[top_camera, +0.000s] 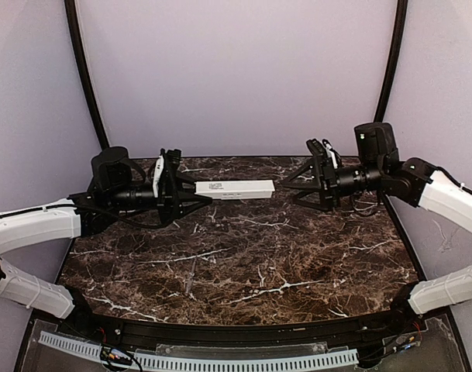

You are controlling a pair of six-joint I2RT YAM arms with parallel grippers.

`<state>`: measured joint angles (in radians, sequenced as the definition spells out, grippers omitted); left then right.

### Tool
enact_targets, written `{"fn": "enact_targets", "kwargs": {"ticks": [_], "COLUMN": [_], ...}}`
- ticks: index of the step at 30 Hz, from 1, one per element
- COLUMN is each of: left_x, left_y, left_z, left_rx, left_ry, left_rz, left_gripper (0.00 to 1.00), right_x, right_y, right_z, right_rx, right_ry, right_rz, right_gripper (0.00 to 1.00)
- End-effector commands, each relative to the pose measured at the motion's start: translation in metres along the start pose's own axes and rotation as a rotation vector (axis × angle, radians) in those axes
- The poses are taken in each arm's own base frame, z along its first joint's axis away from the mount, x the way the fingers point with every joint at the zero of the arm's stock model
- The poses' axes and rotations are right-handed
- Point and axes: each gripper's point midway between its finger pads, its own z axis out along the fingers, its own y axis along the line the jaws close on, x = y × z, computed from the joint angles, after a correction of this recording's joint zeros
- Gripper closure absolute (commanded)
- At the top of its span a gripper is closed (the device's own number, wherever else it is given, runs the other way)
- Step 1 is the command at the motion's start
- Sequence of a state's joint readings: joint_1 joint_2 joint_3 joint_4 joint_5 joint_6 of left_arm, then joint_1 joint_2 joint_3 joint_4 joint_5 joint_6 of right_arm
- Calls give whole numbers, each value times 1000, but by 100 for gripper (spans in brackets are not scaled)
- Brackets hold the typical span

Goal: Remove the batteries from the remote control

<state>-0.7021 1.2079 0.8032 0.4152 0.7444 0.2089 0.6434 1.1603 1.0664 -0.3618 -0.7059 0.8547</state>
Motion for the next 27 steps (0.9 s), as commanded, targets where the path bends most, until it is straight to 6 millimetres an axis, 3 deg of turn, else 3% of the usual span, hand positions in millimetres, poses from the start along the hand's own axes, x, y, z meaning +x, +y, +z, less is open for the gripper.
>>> {"fn": "enact_targets", "kwargs": {"ticks": [1, 8, 17, 21, 27], "left_x": [-16, -14, -14, -11, -7], "left_y": [6, 13, 18, 20, 22], "left_z": [-3, -2, -6, -6, 1], "left_rx": [-23, -60, -111, -117, -94], "left_ry": [-24, -18, -28, -14, 13], "left_rz": [4, -12, -19, -20, -56], "left_gripper": [100, 97, 93, 99, 100], "right_x": [-3, -2, -4, -6, -7], "right_y": [0, -5, -5, -3, 1], "right_z": [-14, -24, -16, -15, -14], "right_rx": [20, 36, 20, 9, -9], "right_ry": [-36, -64, -41, -37, -33], "right_rz": [-32, -26, -17, -17, -18], "right_gripper": [16, 14, 14, 14, 14]}}
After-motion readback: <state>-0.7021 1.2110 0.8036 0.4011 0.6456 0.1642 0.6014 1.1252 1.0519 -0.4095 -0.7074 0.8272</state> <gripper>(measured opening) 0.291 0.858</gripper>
